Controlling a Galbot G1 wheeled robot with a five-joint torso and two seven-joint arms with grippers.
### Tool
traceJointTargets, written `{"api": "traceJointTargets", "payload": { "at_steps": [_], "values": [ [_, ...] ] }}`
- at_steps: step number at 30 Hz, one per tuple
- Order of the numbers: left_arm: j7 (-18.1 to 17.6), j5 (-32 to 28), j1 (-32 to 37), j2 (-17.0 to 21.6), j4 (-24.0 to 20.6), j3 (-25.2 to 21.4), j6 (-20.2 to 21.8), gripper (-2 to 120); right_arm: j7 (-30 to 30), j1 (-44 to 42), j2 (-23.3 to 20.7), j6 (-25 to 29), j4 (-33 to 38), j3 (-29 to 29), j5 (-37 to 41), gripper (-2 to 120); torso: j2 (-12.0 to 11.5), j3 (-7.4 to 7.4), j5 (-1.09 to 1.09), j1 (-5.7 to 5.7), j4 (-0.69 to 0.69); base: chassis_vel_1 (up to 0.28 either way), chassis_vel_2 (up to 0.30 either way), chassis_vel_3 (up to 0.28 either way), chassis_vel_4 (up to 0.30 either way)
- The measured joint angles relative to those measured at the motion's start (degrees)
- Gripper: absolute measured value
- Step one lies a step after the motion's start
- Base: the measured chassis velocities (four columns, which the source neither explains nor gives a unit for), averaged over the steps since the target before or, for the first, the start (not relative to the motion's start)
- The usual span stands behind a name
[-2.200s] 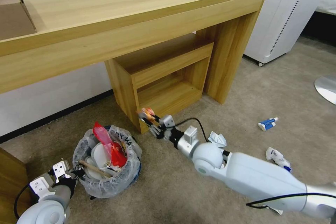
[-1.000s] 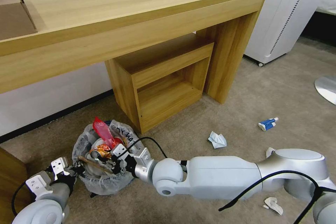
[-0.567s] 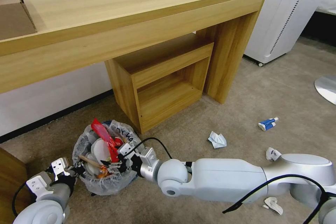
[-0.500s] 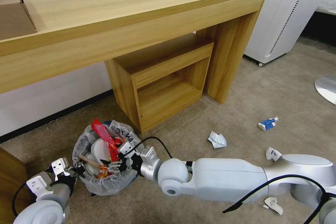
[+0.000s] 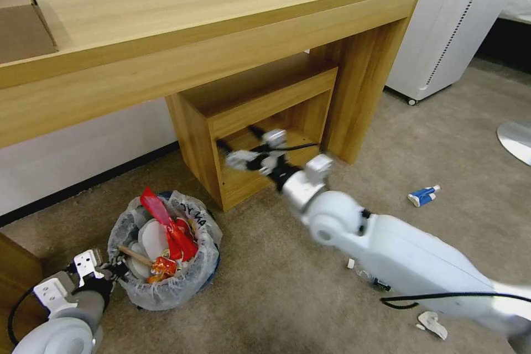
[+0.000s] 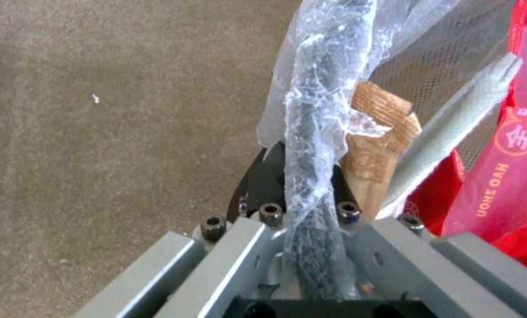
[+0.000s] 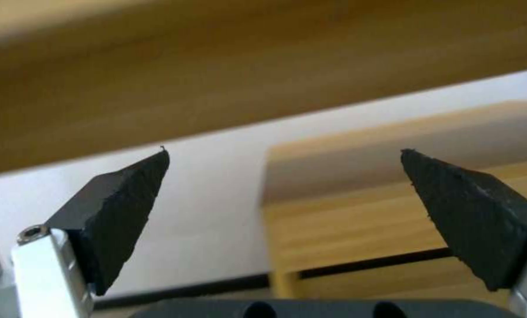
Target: Pick up the trash bin and place the garbage on the floor into it.
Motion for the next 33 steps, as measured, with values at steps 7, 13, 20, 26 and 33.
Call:
{"api": "traceJointTargets", "payload": {
  "at_steps": [7, 13, 20, 26, 33],
  "values": [
    [0.0, 0.1, 0.9, 0.1, -1.1, 0.2, 0.4, 1, -0.4, -14.6, -0.8, -0.4, 5.3, 16.6, -3.1, 100, 0.0, 0.0, -0.01, 0.0, 0.02, 0.0, 0.0, 0.0, 0.0],
    [0.0, 0.1, 1.4, 1.3, -1.9, 1.1, 0.6, 1, -1.8, -31.0, 0.6, 1.2, 9.4, 33.1, -8.4, 100, 0.0, -0.01, 0.0, 0.0, 0.01, 0.0, 0.0, 0.0, 0.0],
    [0.3, 0.6, 1.5, 2.2, -1.9, 2.0, 0.7, 1, 2.6, -40.4, 4.9, -0.9, 10.5, 42.3, -18.3, 100, 0.0, 0.0, 0.0, 0.0, 0.01, 0.0, 0.0, 0.0, 0.0],
    [0.6, 1.0, 1.7, 3.3, -1.9, 2.3, 0.8, 1, 4.6, -45.3, 9.7, -0.7, 9.1, 46.9, -25.7, 100, 0.0, 0.0, -0.01, 0.0, 0.02, 0.0, 0.0, 0.0, 0.0],
    [1.3, 2.1, 2.0, 3.7, -2.4, 2.6, 0.7, 1, -1.1, -49.7, 17.7, 5.8, 9.2, 50.5, -27.0, 100, 0.0, 0.0, -0.01, 0.0, 0.02, 0.0, 0.0, 0.0, 0.0]
  ]
}}
